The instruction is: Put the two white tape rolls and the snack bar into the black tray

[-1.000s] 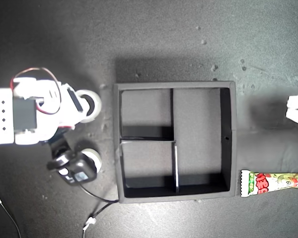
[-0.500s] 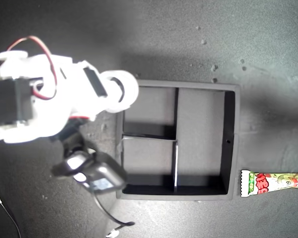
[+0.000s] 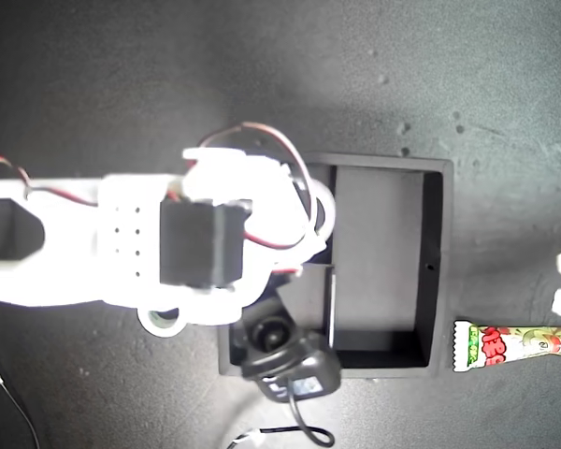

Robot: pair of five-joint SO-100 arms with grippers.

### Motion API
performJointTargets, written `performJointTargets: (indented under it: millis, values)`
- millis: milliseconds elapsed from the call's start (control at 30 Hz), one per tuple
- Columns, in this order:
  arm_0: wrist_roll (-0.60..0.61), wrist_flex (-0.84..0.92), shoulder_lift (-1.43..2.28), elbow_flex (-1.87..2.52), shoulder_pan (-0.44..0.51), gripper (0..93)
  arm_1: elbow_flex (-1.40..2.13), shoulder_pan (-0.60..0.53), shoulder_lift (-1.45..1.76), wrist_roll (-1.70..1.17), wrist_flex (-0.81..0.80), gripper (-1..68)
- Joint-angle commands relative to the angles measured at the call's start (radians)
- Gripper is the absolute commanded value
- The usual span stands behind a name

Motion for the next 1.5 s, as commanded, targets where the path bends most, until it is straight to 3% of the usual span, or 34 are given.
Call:
performJointTargets:
  millis: [0,267,567,733,1000,1233,1333,1467]
  values:
    - [-0.029,0.018,0.011,-0.005,0.015,0.1,0.009,-0.072,-0.028,0.336,0.083,25.6]
    - [-0.078,0.018,0.048,0.117,0.017,9.8,0.098,-0.301,-0.031,0.749,0.117,27.9]
    - [-0.063,0.018,0.301,0.153,-0.049,7.5,0.459,-0.472,-0.031,1.034,-0.245,29.7]
    - [-0.1,0.018,0.621,0.202,-0.087,5.9,0.506,-0.472,-0.035,1.055,-0.285,28.5]
    - [-0.084,-0.005,1.129,0.713,0.008,3.5,0.614,-0.48,-0.087,1.068,-0.39,26.8]
    - [-0.232,-0.167,1.416,1.21,-0.018,0.3,0.68,-0.477,-0.086,1.103,-0.423,14.2]
    - [-0.31,-0.264,1.543,1.443,0.014,0.7,0.703,-0.477,-0.08,1.149,-0.426,-0.2]
    - [-0.44,-0.416,1.718,1.747,0.129,0.6,0.609,-0.453,-0.067,1.172,-0.272,-0.4]
